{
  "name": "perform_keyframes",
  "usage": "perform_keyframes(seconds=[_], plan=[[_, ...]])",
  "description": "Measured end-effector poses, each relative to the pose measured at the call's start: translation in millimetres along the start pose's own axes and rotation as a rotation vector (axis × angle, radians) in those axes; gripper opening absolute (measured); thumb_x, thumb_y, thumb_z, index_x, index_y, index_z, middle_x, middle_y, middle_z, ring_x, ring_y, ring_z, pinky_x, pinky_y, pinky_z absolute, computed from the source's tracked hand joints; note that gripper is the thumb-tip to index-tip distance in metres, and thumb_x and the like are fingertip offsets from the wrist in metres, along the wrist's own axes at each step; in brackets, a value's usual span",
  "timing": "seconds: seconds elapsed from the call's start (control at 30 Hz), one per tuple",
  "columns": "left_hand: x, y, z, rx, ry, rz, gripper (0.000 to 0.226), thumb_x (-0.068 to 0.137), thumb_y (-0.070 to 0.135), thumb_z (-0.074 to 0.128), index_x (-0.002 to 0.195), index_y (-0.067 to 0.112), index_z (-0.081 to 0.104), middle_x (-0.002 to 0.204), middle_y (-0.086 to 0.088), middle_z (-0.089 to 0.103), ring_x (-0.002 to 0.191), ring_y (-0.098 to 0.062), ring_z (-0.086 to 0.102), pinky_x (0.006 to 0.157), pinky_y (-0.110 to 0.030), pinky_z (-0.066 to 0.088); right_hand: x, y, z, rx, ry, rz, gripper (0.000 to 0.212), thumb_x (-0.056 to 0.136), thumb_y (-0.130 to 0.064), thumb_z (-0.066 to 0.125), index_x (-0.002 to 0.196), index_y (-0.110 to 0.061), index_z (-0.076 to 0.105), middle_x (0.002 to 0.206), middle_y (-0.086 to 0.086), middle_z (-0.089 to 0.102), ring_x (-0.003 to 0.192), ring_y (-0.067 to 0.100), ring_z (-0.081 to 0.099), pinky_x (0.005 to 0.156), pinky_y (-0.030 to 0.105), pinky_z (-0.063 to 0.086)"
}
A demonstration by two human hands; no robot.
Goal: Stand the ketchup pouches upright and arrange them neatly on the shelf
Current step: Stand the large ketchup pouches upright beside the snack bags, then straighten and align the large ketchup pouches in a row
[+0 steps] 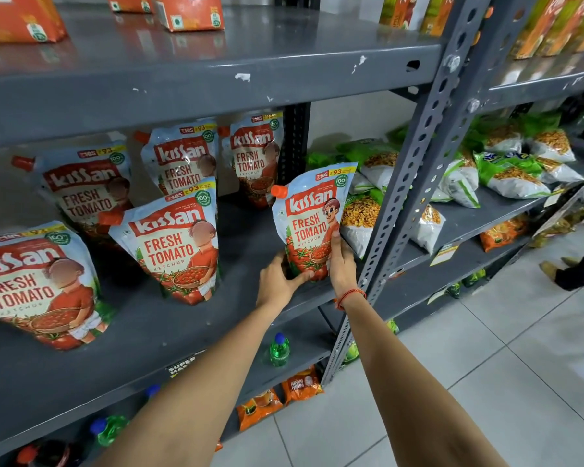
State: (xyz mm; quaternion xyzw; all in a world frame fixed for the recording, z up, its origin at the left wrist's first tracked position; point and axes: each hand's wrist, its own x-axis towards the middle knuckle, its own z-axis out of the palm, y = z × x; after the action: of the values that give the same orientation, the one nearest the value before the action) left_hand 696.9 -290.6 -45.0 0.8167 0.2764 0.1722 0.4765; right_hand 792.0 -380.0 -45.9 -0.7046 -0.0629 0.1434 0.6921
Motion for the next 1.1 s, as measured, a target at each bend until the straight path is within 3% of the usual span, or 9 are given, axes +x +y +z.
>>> perform_keyframes(seconds=[0.13, 0.27, 0.4, 0.57, 0.7, 0.83, 0.9, 1.0, 1.1], plan=[[-6, -7, -2, -0.036, -0.03, -0.01, 0.073, 0.07, 0.034, 0.078, 0.132, 0.011, 0.046, 0.127, -0.013, 0.061, 0.115, -0.026, 0.059, 0.098, -0.039, 0.049, -16, 1, 2, -0.038, 0.074, -0.062, 0.048, 0.093, -0.053, 0.04, 0.126, -0.02, 0.051, 0.106, -0.004, 0.058, 0.095, 0.011, 0.056, 0.069, 0.01, 0.04], [-11, -17, -9, -0.042, -0.062, -0.001, 0.058, 0.076, 0.024, 0.074, 0.128, 0.01, 0.052, 0.125, -0.012, 0.063, 0.114, -0.023, 0.06, 0.094, -0.026, 0.045, -39, 13, 8, -0.027, 0.131, -0.118, 0.051, 0.089, -0.047, 0.054, 0.128, -0.015, 0.049, 0.121, 0.001, 0.059, 0.112, 0.015, 0.056, 0.089, 0.024, 0.044], [-9, -13, -13, 0.062, -0.139, 0.04, 0.046, 0.082, 0.021, 0.067, 0.126, 0.014, 0.054, 0.127, -0.007, 0.063, 0.118, -0.023, 0.057, 0.102, -0.038, 0.046, -58, 16, 18, -0.043, 0.256, -0.157, 0.05, 0.09, -0.033, 0.058, 0.131, -0.007, 0.046, 0.128, 0.01, 0.054, 0.119, 0.021, 0.053, 0.099, 0.033, 0.045], [-26, -27, -55, 0.045, 0.046, 0.101, 0.033, 0.088, 0.013, 0.058, 0.121, 0.011, 0.059, 0.122, -0.004, 0.065, 0.11, -0.012, 0.061, 0.098, -0.027, 0.047, -87, 18, 36, -0.088, 0.388, -0.334, 0.031, 0.094, -0.026, 0.052, 0.121, -0.011, 0.054, 0.112, 0.005, 0.052, 0.104, 0.017, 0.053, 0.079, 0.012, 0.042], [-66, -60, -111, -0.035, 0.224, 0.121, 0.015, 0.084, 0.018, 0.065, 0.09, 0.03, 0.068, 0.088, 0.016, 0.071, 0.081, 0.003, 0.066, 0.071, 0.0, 0.044, -113, 23, 75, -0.06, 0.212, -0.392, 0.022, 0.092, -0.025, 0.056, 0.113, -0.018, 0.055, 0.109, 0.0, 0.054, 0.1, 0.018, 0.056, 0.083, 0.032, 0.051], [-93, -90, -151, -0.024, 0.482, 0.084, 0.013, 0.078, 0.031, 0.07, 0.079, 0.035, 0.059, 0.073, 0.017, 0.065, 0.071, -0.003, 0.065, 0.063, -0.008, 0.047, -116, 18, 119, -0.072, -0.189, -0.263, 0.053, 0.081, -0.032, 0.07, 0.127, -0.027, 0.044, 0.125, -0.003, 0.049, 0.111, 0.012, 0.049, 0.083, 0.02, 0.046], [-88, -99, -165, -0.013, 0.55, 0.012, 0.032, 0.072, 0.029, 0.076, 0.096, 0.021, 0.057, 0.091, 0.002, 0.062, 0.083, -0.012, 0.064, 0.073, -0.021, 0.052, -109, 16, 135, -0.098, -0.332, -0.171, 0.076, 0.076, -0.03, 0.075, 0.139, -0.021, 0.034, 0.139, 0.001, 0.041, 0.122, 0.014, 0.044, 0.089, 0.019, 0.044], [-66, -103, -177, 0.02, 0.354, -0.138, 0.082, 0.069, 0.027, 0.08, 0.136, 0.003, 0.036, 0.138, -0.017, 0.042, 0.124, -0.027, 0.047, 0.101, -0.044, 0.044, -93, 15, 150, -0.157, -0.448, -0.102, 0.096, 0.071, -0.031, 0.079, 0.147, -0.016, 0.021, 0.15, 0.006, 0.033, 0.137, 0.021, 0.035, 0.11, 0.041, 0.038], [-47, -100, -183, 0.005, 0.148, -0.116, 0.089, 0.073, 0.024, 0.077, 0.144, 0.008, 0.024, 0.149, -0.013, 0.036, 0.136, -0.027, 0.036, 0.111, -0.045, 0.034, -81, 11, 156, -0.206, -0.539, -0.094, 0.089, 0.069, -0.035, 0.08, 0.142, -0.019, 0.029, 0.134, -0.001, 0.053, 0.125, 0.02, 0.051, 0.1, 0.034, 0.047]])
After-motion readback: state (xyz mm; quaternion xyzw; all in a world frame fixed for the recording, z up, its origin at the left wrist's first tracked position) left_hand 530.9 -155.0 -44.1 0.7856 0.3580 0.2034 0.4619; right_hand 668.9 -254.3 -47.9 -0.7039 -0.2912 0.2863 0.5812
